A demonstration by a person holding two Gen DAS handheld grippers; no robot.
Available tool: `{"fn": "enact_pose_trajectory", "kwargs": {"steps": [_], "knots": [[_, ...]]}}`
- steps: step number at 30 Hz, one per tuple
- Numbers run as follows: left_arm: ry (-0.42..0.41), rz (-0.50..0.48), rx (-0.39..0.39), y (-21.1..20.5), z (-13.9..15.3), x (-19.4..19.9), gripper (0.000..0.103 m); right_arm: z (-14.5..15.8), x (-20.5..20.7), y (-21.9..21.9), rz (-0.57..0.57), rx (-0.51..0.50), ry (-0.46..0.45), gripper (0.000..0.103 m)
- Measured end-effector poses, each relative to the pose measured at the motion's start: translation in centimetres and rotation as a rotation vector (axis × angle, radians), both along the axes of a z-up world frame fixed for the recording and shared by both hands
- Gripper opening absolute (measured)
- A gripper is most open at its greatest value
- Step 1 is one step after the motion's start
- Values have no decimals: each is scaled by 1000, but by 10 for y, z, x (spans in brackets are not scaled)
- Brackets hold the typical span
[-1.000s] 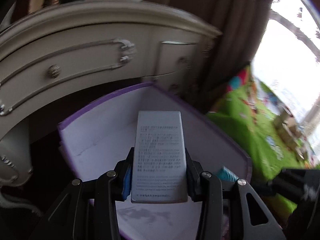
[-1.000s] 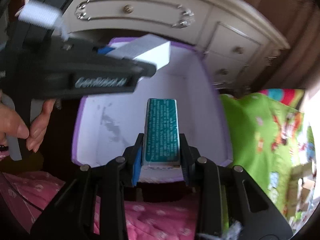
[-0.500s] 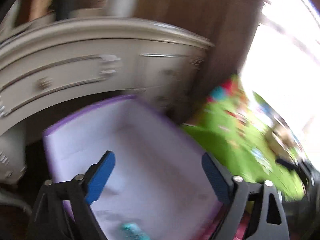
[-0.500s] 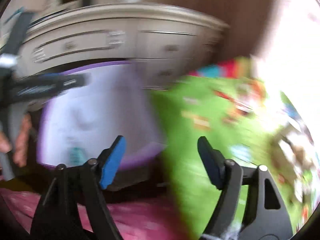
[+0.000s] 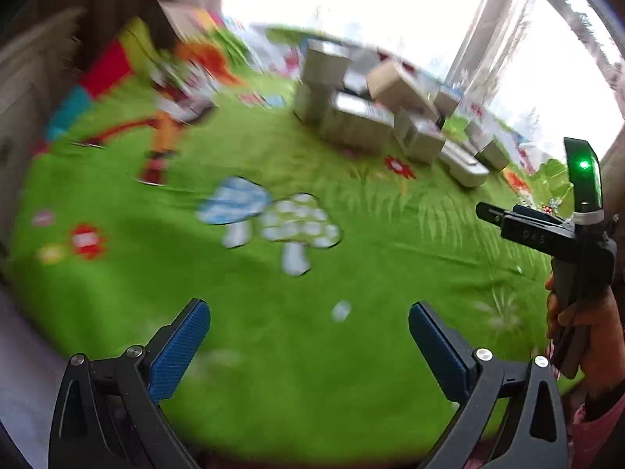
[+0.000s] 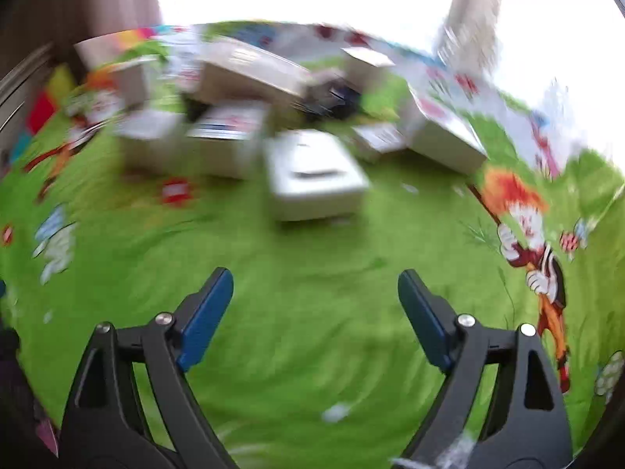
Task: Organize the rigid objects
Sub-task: 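Grasp the white plastic case with the right gripper while the left grasps a medicine box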
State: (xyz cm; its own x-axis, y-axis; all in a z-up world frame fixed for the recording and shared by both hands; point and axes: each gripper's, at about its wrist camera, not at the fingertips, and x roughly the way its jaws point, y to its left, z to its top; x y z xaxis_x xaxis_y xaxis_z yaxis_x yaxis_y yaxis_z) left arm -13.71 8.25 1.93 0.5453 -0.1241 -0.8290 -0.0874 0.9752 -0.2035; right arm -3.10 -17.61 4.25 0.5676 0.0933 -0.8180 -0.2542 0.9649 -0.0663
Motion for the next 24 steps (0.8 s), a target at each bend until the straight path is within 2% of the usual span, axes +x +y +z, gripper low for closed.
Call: {"fn": "enact_pose_trajectory", "kwargs": {"steps": [1, 3, 8, 11, 12, 13, 14, 16, 20, 22, 24], "knots": [[16, 15, 0, -2, -6, 10, 103, -6, 13, -5, -4, 18, 23, 89], [4, 25, 49, -12, -6, 23, 103, -8, 29, -11, -4, 44, 14, 91], [17, 22, 210, -28, -11, 34, 103, -15, 68, 6, 67, 41, 12, 97], [20, 36, 202, -26, -10, 32, 103, -20, 86, 11, 102, 49, 14, 97], [24, 44, 201, -25, -10, 32, 103, -19, 84, 10, 103, 48, 9, 90], [28, 53, 202, -27, -11, 35, 103, -18, 81, 9, 98, 48, -5, 77], [33, 70, 201, -26, -11, 36, 103, -16, 76, 6, 90, 54, -18, 69], [46, 98, 200, -28, -14, 46, 103, -17, 65, 2, 90, 60, -22, 68], [93, 232, 166, -26, -12, 73, 103, -16, 33, -7, 80, 59, -28, 68], [85, 338, 73, -20, -7, 90, 103, -16, 27, -7, 79, 56, -30, 68], [41, 446, -84, -13, -2, 101, 103, -16, 24, -6, 78, 51, -32, 68]]}}
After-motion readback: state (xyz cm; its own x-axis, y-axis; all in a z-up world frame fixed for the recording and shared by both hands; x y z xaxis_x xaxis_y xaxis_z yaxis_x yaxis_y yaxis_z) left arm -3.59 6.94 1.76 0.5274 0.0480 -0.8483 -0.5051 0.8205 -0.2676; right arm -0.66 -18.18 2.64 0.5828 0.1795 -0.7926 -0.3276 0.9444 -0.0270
